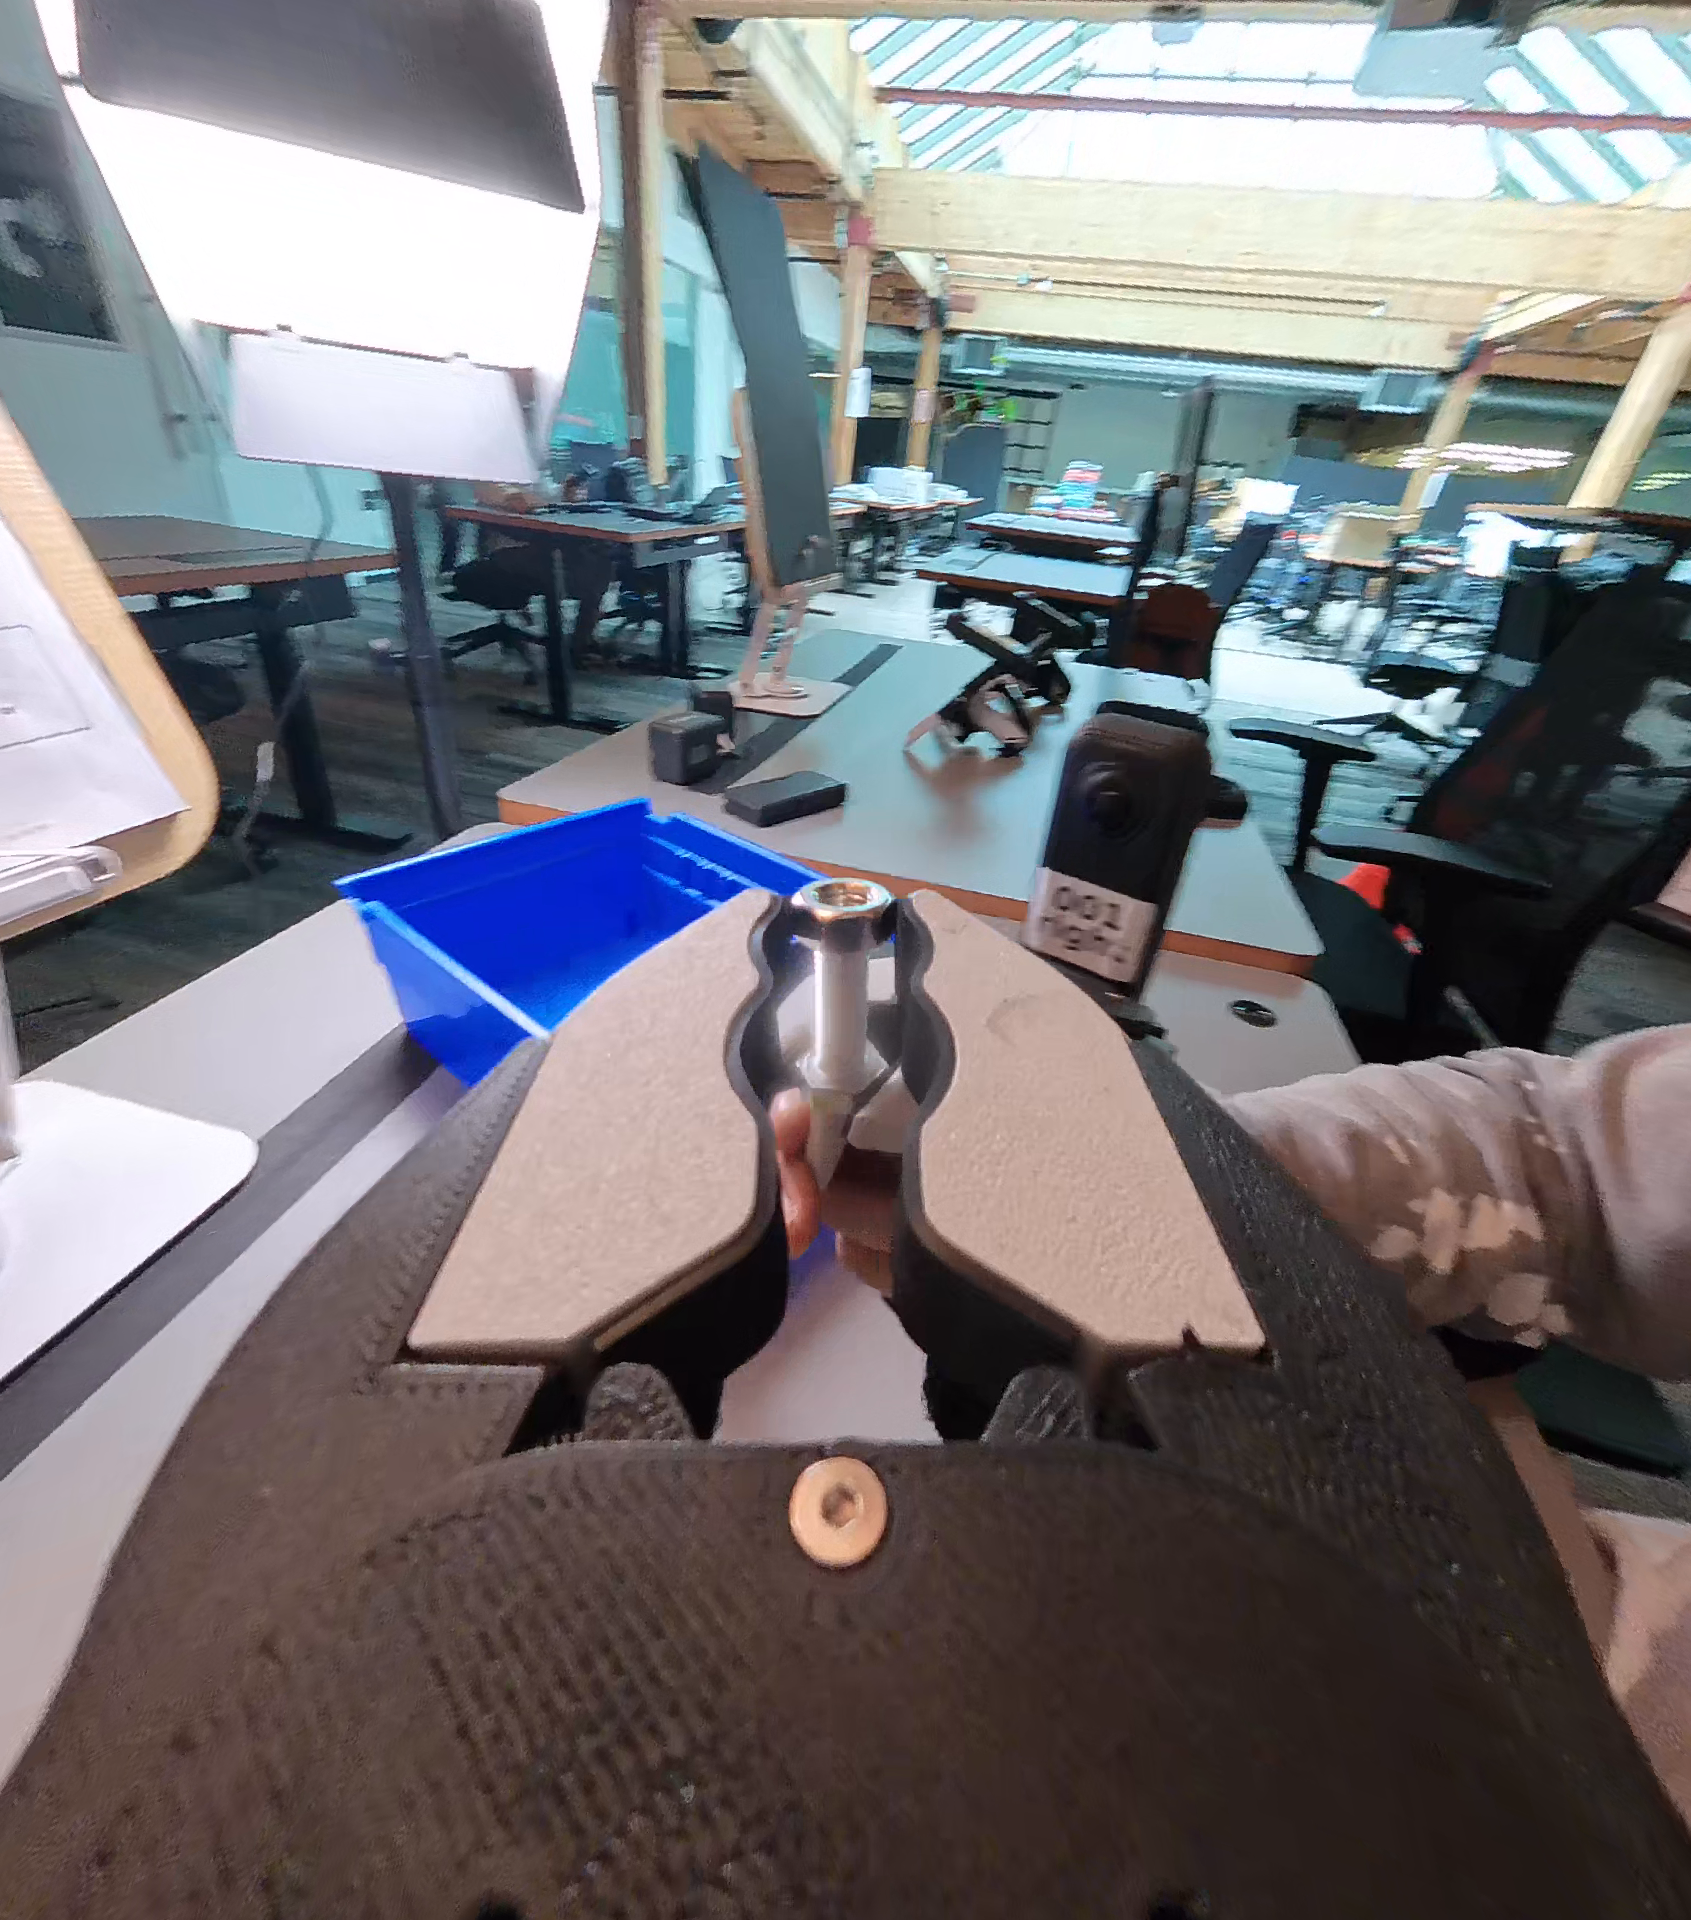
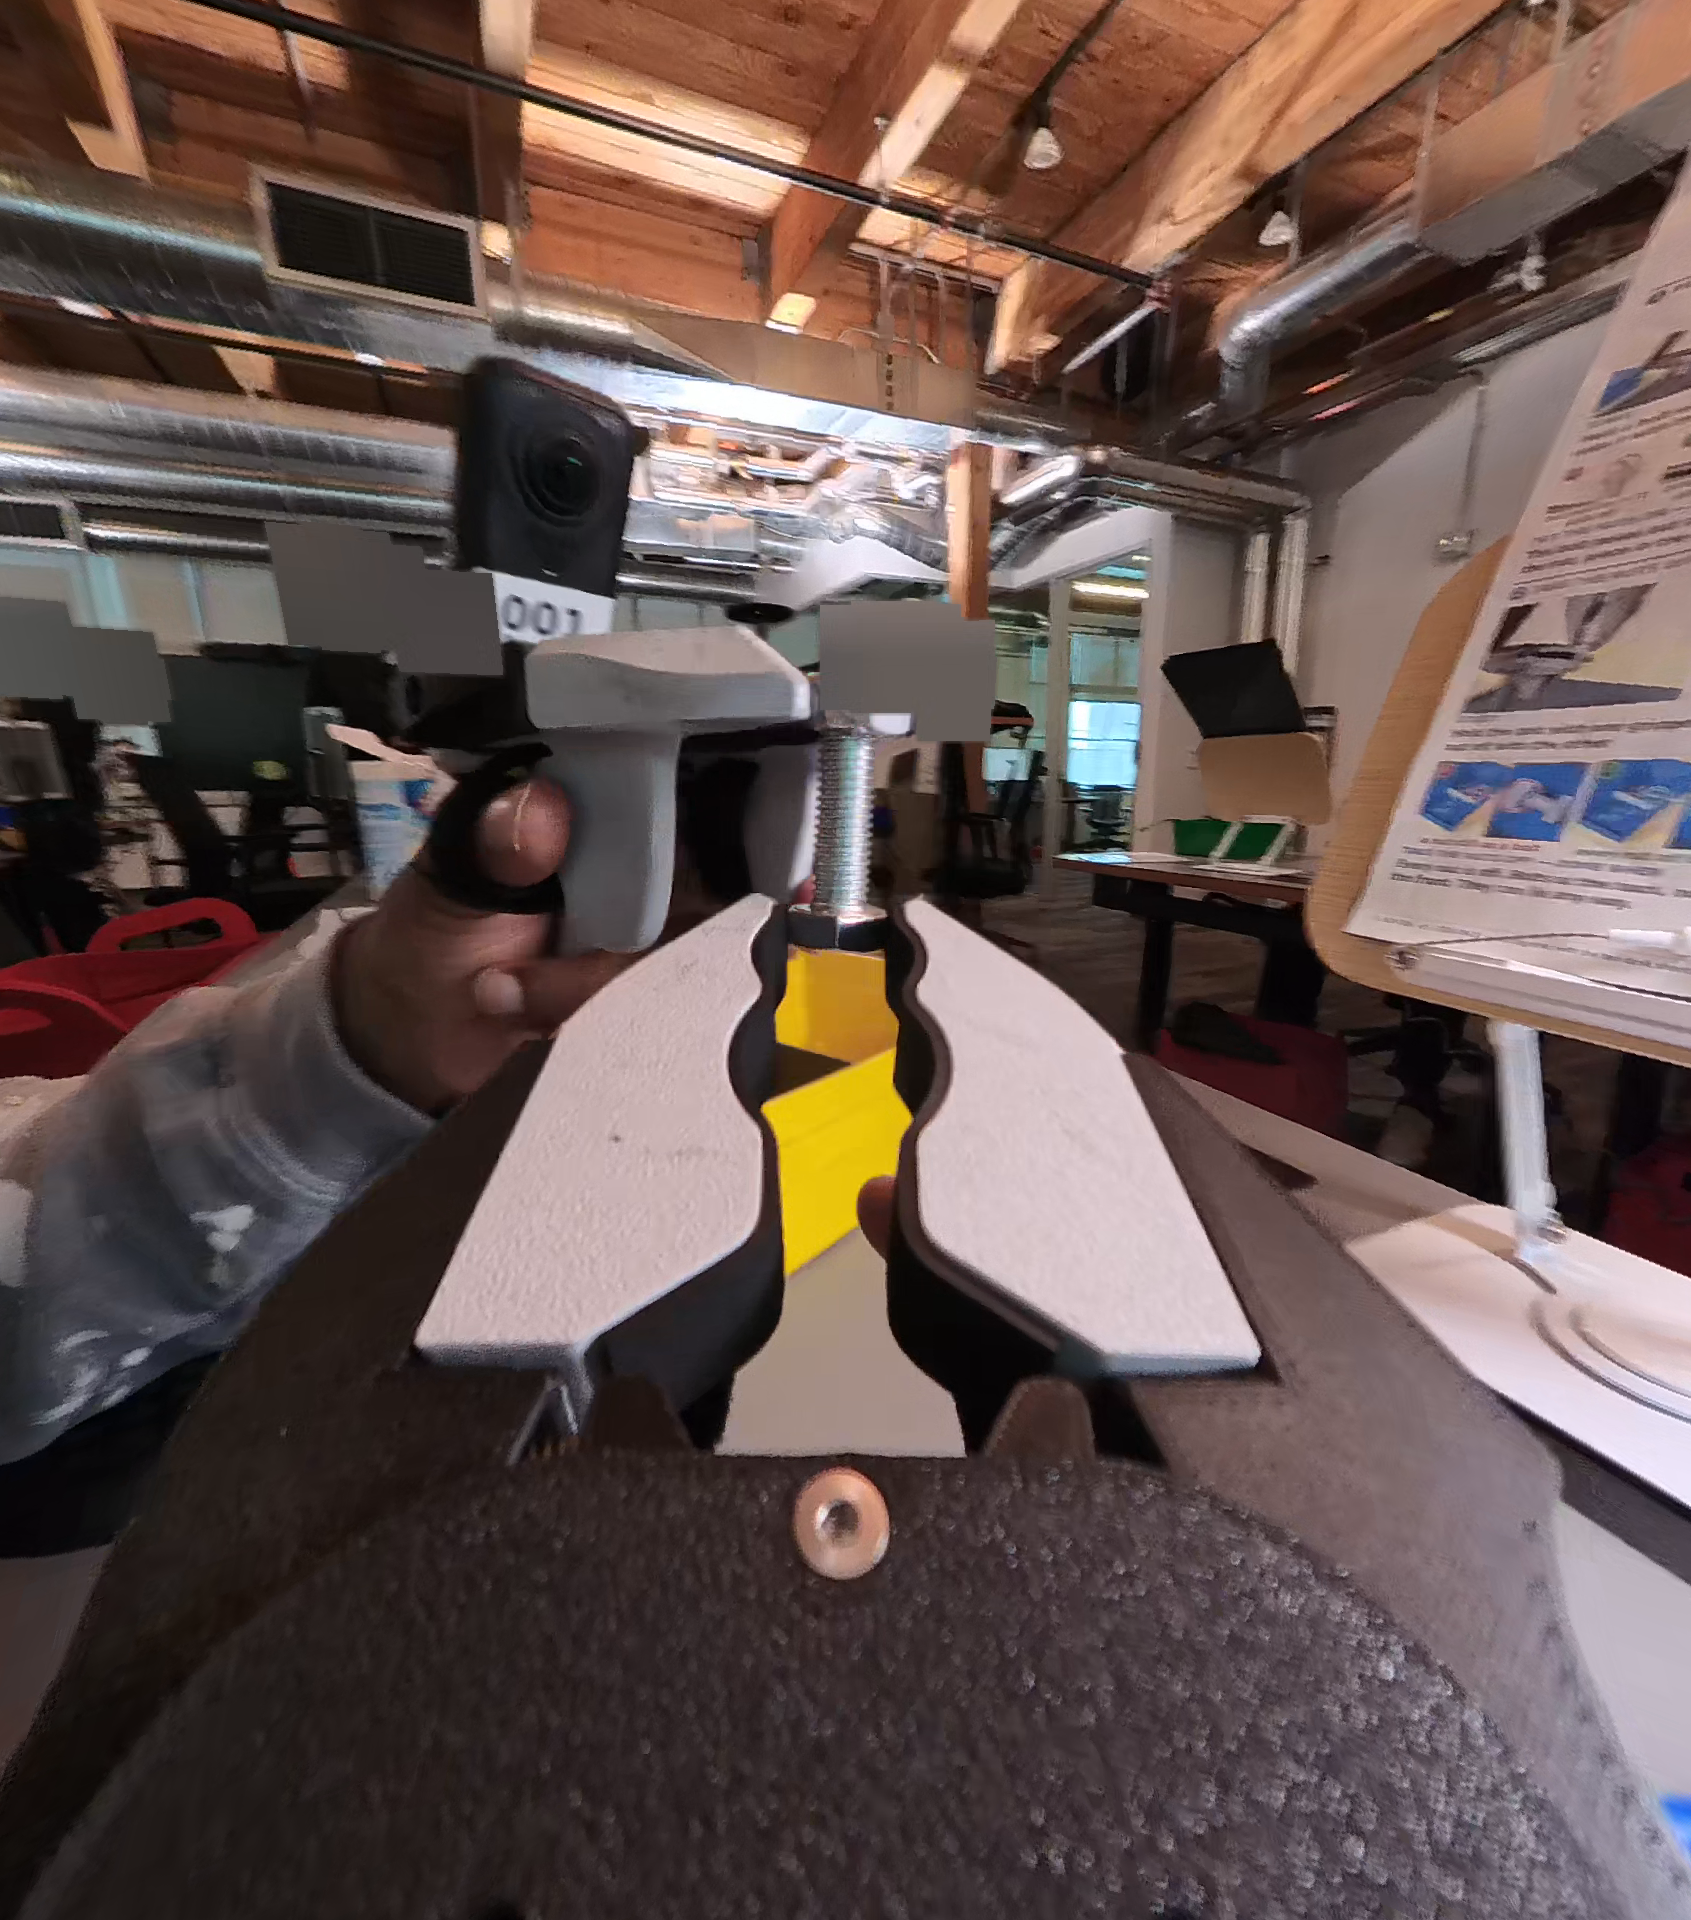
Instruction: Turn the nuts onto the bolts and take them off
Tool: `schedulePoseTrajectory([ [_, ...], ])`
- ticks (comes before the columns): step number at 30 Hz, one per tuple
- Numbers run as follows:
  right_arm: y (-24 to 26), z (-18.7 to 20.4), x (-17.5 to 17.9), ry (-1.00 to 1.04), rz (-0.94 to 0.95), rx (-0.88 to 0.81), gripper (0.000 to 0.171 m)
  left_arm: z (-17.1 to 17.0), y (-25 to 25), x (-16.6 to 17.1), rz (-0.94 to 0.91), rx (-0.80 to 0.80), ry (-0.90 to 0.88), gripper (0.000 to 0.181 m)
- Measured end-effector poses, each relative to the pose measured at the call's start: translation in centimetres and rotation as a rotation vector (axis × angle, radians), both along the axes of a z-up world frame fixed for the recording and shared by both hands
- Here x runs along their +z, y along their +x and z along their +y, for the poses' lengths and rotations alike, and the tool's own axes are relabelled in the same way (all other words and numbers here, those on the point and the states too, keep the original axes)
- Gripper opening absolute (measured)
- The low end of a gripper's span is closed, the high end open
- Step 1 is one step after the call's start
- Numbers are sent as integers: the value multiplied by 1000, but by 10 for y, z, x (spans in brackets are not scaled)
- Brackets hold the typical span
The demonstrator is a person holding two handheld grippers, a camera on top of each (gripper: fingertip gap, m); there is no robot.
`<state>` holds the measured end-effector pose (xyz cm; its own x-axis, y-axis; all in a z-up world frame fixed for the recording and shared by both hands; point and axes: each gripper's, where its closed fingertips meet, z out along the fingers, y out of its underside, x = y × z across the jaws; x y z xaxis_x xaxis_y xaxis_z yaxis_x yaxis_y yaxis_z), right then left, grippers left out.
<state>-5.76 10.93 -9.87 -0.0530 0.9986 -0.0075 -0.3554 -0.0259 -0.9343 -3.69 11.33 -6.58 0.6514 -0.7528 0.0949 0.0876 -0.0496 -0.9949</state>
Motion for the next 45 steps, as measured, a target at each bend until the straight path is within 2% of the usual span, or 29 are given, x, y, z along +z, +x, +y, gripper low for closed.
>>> schedulePoseTrajectory([
  [8, 22, -69, 21, -57, 47, 606, 18, -63, 22, 19, -81, -512, -2, 20],
  [11, 26, -85, 19, -68, 24, 728, 18, -76, 24, 17, -95, -618, 2, 19],
  [14, 23, -84, 18, -60, 17, 697, 18, -73, 21, 17, -98, -595, 15, 19],
  [15, 21, -80, 18, -54, 17, 667, 18, -70, 18, 18, -94, -561, 23, 26],
  [17, 20, -72, 20, -43, 27, 596, 18, -62, 11, 23, -102, -485, 36, 34],
  [22, 14, -37, 21, -23, 49, 335, 18, -37, 3, 23, -26, -213, 65, 33],
  [25, 13, -29, 21, -19, 52, 259, 18, -27, 5, 18, 5, -136, 73, 32],
  [34, 13, -35, 22, 1, 54, 260, 18, -28, 4, 21, -53, -176, 74, 25],
  [37, 18, -37, 27, 0, 82, 287, 18, -22, -9, 21, -70, -138, 76, 22],
  [41, 16, -35, 25, 9, 66, 264, 18, -27, -6, 26, -112, -176, 85, 26],
  [45, 12, -34, 22, 11, 50, 240, 18, -24, 5, 19, -66, -161, 83, 30],
])
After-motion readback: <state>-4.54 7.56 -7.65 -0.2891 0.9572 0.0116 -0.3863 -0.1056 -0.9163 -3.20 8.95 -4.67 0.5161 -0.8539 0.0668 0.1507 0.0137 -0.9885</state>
